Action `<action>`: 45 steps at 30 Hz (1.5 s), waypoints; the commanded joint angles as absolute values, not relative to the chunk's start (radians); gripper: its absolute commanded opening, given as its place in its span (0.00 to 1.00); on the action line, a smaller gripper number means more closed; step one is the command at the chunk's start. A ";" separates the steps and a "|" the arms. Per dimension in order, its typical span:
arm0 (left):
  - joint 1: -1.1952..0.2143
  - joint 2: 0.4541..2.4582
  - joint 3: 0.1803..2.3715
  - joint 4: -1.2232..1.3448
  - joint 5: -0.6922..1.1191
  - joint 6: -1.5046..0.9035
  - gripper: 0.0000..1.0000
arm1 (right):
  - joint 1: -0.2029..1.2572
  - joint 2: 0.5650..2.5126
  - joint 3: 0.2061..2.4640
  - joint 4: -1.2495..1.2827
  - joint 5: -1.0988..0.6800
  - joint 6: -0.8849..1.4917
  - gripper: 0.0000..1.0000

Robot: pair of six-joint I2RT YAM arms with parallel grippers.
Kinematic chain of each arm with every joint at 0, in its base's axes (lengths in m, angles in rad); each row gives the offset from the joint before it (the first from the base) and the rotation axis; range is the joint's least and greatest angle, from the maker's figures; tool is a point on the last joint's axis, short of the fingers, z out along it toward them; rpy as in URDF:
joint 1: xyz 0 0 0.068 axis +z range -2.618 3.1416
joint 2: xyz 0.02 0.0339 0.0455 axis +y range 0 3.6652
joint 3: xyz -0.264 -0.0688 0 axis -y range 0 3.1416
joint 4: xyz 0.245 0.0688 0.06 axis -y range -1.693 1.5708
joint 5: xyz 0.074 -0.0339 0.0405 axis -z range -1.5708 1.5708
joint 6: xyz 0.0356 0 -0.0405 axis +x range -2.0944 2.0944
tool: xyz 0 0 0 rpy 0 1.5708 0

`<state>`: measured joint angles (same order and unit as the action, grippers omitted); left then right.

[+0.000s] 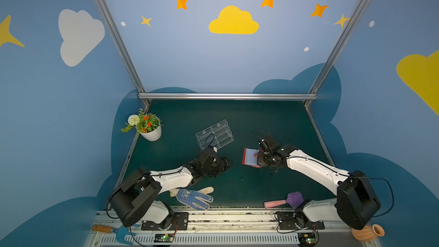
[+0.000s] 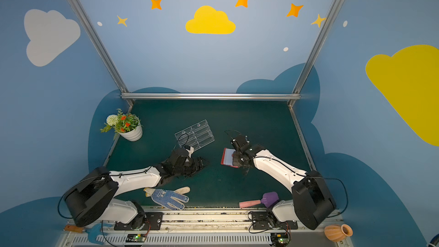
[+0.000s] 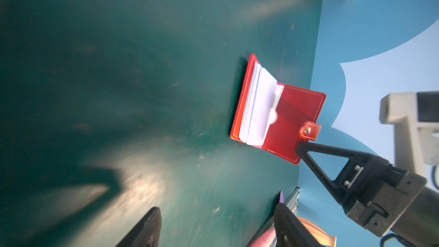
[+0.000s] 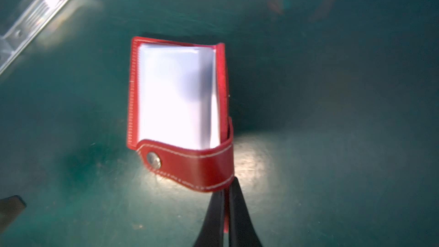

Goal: Take the credit cards out of the card holder
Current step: Open the card holder at the center of the table, then move the card holder to the center of the table.

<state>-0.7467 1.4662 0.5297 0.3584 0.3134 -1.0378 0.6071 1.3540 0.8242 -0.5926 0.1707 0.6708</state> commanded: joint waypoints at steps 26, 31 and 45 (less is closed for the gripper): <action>-0.700 2.009 0.903 0.594 0.581 -1.066 0.47 | 0.396 1.487 0.740 -0.474 -0.005 0.566 0.00; -0.695 2.031 0.903 0.626 0.598 -1.069 0.40 | 0.394 1.507 0.748 -0.466 -0.019 0.559 0.00; -0.699 2.069 0.899 0.671 0.635 -1.072 0.26 | 0.397 1.527 0.751 -0.448 -0.058 0.547 0.00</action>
<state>-0.6987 2.0590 0.8989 0.6704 0.6239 -1.0809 0.3897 1.4914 0.7502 -0.4820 -0.0166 0.5594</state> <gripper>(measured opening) 0.265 0.047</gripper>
